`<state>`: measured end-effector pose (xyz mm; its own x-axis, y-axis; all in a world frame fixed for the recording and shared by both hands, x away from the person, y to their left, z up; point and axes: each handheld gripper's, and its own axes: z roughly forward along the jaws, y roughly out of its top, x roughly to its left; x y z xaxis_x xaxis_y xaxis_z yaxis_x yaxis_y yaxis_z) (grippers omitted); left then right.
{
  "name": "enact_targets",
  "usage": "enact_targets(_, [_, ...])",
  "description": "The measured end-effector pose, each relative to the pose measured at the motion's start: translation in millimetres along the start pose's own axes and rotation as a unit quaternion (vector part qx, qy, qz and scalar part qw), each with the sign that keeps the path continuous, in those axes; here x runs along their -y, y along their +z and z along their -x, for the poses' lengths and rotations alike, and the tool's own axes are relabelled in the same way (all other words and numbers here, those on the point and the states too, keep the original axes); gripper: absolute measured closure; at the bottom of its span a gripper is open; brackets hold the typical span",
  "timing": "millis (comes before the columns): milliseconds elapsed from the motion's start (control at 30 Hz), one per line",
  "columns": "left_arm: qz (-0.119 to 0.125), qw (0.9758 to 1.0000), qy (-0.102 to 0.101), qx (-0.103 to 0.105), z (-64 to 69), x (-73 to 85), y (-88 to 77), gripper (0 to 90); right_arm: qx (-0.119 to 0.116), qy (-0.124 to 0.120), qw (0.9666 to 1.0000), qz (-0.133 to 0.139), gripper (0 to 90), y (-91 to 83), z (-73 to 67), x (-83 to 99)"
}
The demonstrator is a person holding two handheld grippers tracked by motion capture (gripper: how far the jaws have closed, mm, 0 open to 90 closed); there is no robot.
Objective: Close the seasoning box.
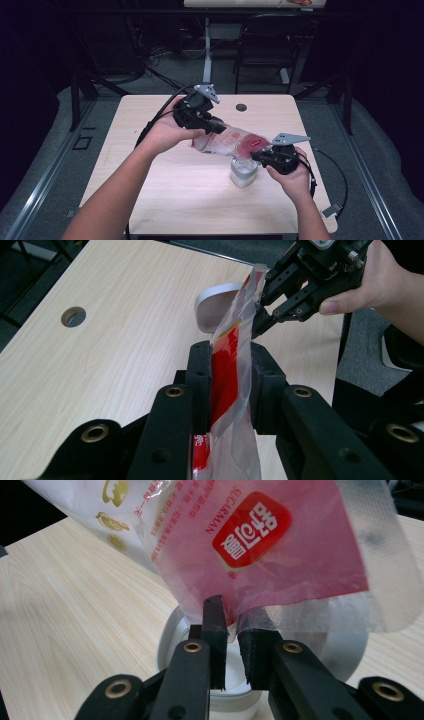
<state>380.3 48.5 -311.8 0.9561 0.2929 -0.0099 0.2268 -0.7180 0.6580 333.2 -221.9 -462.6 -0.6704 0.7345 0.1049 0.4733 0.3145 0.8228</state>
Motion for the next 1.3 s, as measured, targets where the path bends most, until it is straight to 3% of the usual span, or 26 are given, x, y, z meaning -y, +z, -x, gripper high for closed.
enact_targets(667, [0.006,0.9999,-0.008,0.003,-5.5,1.8,-3.6,74.6,-0.024,-0.015,0.9994,-0.019,83.0,-5.7,-5.4,-2.4])
enact_targets(1300, [0.001,0.9999,-0.014,0.006,-6.5,10.0,1.2,74.6,0.001,-0.002,1.0000,-0.005,82.8,-10.1,-0.9,-3.4])
